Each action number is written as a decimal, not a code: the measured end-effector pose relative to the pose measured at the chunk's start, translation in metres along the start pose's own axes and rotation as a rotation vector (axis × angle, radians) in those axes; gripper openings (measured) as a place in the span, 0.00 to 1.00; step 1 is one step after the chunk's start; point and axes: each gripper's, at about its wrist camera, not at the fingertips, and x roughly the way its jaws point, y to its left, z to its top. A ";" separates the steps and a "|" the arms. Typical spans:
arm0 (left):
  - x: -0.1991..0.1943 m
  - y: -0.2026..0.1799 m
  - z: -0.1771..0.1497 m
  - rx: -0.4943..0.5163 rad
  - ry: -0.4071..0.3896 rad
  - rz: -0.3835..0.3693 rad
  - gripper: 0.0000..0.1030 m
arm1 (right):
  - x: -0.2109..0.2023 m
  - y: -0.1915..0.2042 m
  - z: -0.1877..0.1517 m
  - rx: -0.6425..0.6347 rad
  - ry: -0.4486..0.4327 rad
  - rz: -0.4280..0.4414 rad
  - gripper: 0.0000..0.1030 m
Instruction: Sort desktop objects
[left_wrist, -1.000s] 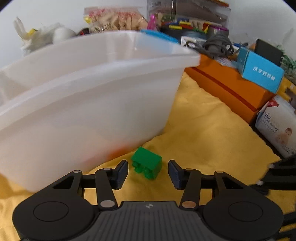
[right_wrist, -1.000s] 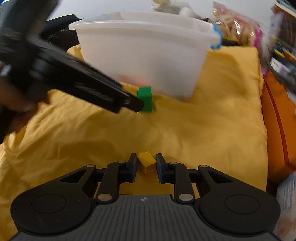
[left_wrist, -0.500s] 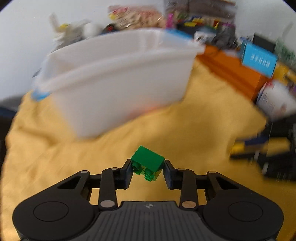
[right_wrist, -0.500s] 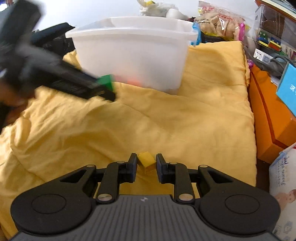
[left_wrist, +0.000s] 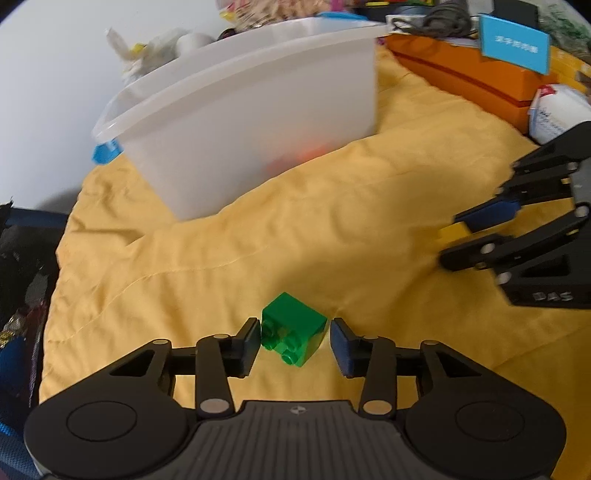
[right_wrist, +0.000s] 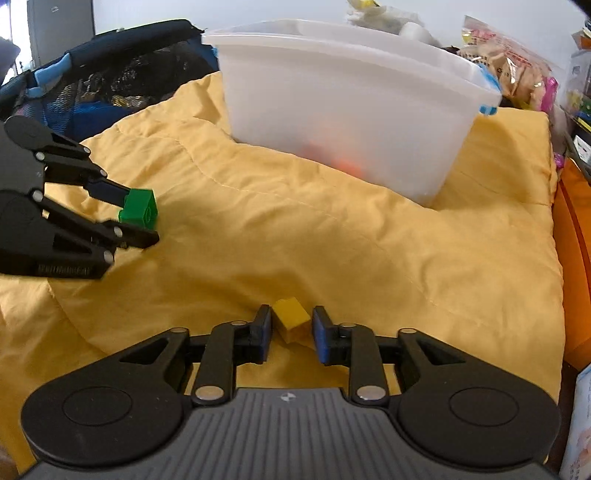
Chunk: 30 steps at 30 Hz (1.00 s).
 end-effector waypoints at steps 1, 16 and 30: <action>-0.001 -0.003 0.000 0.007 -0.006 -0.002 0.47 | -0.001 0.000 -0.001 -0.001 0.001 -0.003 0.30; -0.019 0.008 -0.012 -0.122 -0.026 -0.050 0.52 | -0.018 -0.005 -0.014 0.001 0.014 -0.065 0.39; 0.004 0.027 -0.003 -0.183 -0.027 -0.087 0.52 | -0.017 0.014 0.007 -0.151 -0.067 -0.082 0.38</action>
